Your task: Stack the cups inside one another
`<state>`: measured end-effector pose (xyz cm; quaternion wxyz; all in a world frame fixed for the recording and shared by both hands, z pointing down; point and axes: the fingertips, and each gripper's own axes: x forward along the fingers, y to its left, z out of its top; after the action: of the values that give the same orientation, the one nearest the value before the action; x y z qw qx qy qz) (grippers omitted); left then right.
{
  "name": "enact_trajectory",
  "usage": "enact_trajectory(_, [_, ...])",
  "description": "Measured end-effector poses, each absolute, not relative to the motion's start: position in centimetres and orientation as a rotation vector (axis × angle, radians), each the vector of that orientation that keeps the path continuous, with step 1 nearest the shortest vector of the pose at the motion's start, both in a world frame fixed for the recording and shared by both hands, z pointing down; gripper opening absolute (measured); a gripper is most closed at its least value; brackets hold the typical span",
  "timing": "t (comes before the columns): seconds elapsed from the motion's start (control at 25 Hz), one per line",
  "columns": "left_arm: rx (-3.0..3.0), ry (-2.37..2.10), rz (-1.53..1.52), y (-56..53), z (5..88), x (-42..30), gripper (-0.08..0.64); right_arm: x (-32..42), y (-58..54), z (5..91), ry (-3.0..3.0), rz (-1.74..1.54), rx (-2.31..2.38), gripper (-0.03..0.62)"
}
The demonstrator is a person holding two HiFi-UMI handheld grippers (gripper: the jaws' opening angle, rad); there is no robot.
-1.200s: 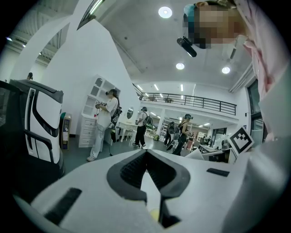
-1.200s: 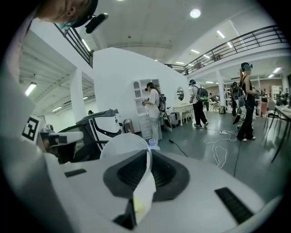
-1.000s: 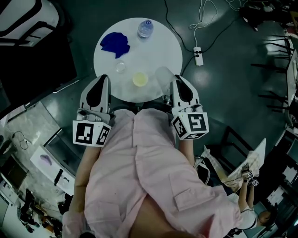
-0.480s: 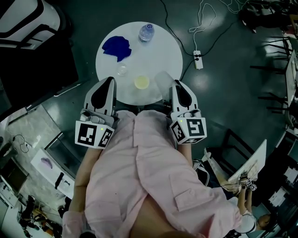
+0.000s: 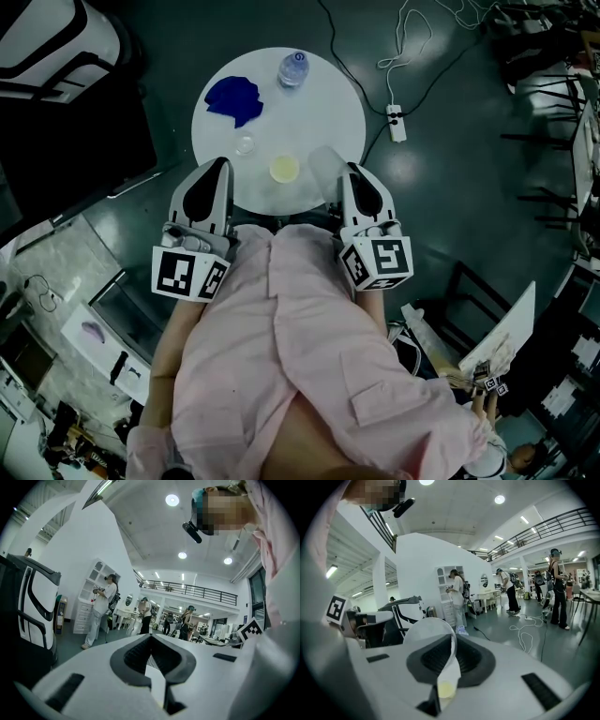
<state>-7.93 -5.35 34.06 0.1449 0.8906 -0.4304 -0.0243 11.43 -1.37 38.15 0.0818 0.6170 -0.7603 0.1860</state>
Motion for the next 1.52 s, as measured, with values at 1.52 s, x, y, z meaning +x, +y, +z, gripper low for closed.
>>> enact_trajectory(1.52, [2.515, -1.283, -0.086, -5.3, 34.4, -9.2, 0.009, 9.2, -3.6, 40.9, -2.194, 0.569, 1.43, 0.038])
